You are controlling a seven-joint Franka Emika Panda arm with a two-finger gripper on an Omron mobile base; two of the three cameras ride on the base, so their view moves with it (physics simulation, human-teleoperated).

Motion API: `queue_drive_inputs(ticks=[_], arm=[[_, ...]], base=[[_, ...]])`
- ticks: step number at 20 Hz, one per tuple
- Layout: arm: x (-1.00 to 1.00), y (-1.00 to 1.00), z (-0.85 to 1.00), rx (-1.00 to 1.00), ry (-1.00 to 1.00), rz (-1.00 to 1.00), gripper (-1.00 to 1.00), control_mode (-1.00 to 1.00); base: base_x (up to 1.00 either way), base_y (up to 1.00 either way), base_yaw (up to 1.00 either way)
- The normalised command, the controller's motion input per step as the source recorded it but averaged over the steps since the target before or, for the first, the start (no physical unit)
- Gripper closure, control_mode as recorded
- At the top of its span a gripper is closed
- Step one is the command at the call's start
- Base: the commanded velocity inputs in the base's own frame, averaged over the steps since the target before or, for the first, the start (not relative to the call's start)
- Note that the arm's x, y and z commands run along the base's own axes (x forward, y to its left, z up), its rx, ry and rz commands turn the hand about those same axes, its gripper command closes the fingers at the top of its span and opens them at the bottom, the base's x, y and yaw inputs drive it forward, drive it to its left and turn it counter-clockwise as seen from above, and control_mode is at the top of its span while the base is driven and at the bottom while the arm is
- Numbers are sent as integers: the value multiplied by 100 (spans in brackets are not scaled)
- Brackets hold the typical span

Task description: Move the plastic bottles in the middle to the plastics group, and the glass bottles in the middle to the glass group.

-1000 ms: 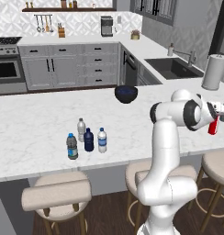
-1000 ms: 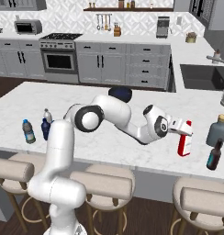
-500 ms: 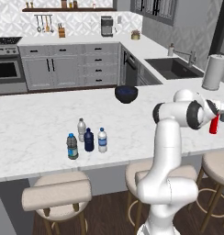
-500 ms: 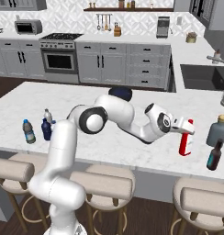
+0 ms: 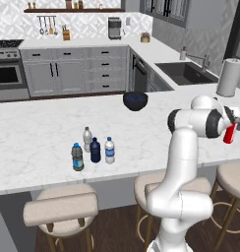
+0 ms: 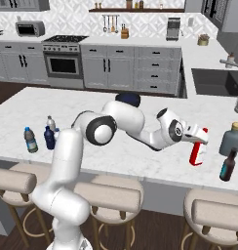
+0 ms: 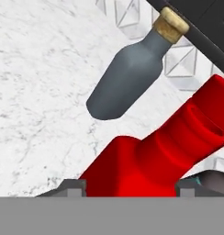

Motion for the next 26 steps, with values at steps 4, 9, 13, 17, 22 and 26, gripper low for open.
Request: queue_drive_inputs(ticks=[4,9,13,17,22,26], arm=[[-25,0,-38,10,0,0,-100,-100],[-17,11,-26,13,0,1,-100,-100],[-24,25,-16,13,0,1,-100,-100],[-23,24,-9,10,0,1,-100,-100],[-17,22,-1,7,-1,2,-100,-100],[-41,30,12,5,0,7,-100,-100]], base=[[0,0,0],[0,0,0],[0,0,0],[0,0,0],[0,0,0],[0,0,0]])
